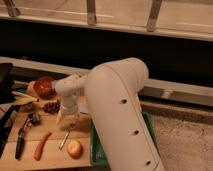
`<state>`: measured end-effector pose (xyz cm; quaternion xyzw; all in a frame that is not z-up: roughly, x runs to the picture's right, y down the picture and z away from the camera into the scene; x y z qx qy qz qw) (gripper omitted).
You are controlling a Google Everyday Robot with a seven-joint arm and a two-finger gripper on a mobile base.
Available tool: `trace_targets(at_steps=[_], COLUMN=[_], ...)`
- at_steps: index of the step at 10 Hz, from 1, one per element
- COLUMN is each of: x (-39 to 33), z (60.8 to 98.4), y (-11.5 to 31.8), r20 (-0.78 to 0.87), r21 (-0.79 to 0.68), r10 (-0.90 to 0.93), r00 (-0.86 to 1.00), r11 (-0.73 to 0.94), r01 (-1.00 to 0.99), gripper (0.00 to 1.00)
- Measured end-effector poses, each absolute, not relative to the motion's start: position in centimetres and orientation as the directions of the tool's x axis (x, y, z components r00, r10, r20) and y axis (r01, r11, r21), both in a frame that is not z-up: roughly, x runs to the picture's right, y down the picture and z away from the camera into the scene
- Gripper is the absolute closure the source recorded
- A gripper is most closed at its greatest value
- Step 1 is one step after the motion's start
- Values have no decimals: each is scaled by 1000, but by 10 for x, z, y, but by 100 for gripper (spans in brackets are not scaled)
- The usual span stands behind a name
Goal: Place fork in table surface
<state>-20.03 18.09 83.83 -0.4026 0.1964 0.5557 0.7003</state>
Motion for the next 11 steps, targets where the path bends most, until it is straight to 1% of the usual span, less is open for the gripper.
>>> trace_targets(at_steps=[7,8,11], x=[-196,-194,-198], z=[842,843,844], y=[188,188,191], r20=[-735,-736,-738], r21=[-345,-344,-348], r10=[612,611,604], r00=[291,290,302], r11=[32,32,43], r01=[-938,-939,-937], gripper=[20,24,51])
